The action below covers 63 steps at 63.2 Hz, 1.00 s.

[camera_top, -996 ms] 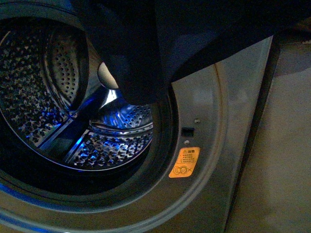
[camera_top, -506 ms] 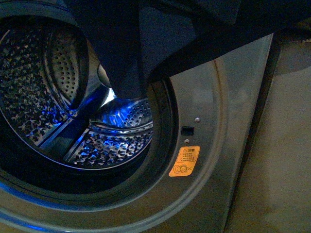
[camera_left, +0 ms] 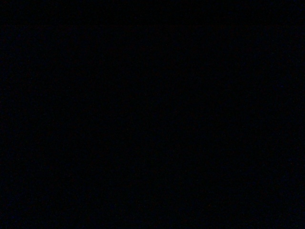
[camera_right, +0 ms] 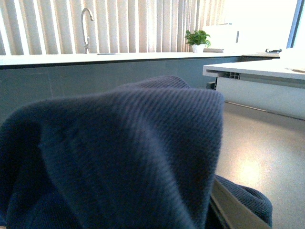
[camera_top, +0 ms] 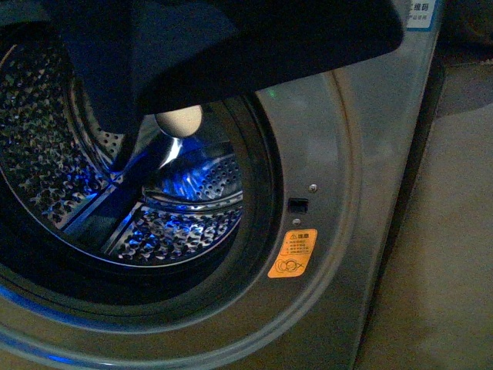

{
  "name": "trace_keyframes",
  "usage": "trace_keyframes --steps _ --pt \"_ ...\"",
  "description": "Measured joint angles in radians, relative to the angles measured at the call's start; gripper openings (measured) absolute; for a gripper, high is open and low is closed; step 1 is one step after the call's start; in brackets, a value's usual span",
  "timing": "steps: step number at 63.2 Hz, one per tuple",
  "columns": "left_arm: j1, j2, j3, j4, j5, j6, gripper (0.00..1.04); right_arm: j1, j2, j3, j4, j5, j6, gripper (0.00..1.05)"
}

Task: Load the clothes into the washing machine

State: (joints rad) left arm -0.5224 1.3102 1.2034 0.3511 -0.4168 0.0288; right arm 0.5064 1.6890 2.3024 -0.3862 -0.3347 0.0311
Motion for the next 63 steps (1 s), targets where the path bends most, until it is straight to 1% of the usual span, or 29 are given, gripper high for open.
trace_keyframes --steps 5,7,10,11,14,18,21,22,32,34,39,45,55,63 --pt "0.028 -0.012 -0.007 0.001 0.010 -0.014 0.39 0.000 0.000 0.000 0.000 0.000 0.000 0.36" --pt "0.042 -0.020 -0.013 0.003 0.023 -0.030 0.34 0.000 0.000 0.000 0.000 0.000 0.000 0.42" --pt "0.056 -0.029 -0.021 0.003 0.035 -0.042 0.29 0.000 -0.001 0.000 0.000 0.000 0.000 0.47" --pt "0.064 -0.035 -0.028 0.005 0.044 -0.054 0.26 0.000 -0.001 0.000 0.000 0.000 0.000 0.50" --pt "0.079 -0.049 -0.046 0.013 0.058 -0.065 0.20 0.000 -0.001 0.000 0.000 0.000 0.000 0.56" --pt "0.098 -0.068 -0.077 0.030 0.081 -0.084 0.15 0.000 -0.001 0.000 0.000 0.000 0.000 0.66" --pt "0.109 -0.080 -0.098 0.039 0.094 -0.089 0.13 0.000 -0.001 0.000 0.000 0.000 0.000 0.71" --pt "0.116 -0.089 -0.114 0.044 0.105 -0.094 0.13 0.000 -0.001 0.000 0.000 0.000 0.000 0.75" --pt "0.164 -0.148 -0.233 0.082 0.186 -0.114 0.13 0.000 -0.001 0.000 0.000 -0.001 -0.001 0.98" --pt "0.172 -0.156 -0.252 0.087 0.201 -0.117 0.13 0.000 -0.001 0.000 0.000 -0.002 -0.001 0.99" --pt "0.206 -0.180 -0.314 0.097 0.254 -0.137 0.12 0.000 0.000 0.000 0.000 -0.008 -0.005 0.97" --pt "0.251 -0.194 -0.372 0.109 0.310 -0.165 0.12 0.002 0.000 -0.002 -0.001 -0.010 -0.013 0.97" --pt "0.342 -0.186 -0.425 0.122 0.388 -0.228 0.12 0.005 0.006 -0.008 -0.006 -0.016 -0.030 0.97" --pt "0.406 -0.163 -0.442 0.139 0.426 -0.284 0.12 0.006 0.018 -0.016 -0.007 -0.018 -0.036 0.97"
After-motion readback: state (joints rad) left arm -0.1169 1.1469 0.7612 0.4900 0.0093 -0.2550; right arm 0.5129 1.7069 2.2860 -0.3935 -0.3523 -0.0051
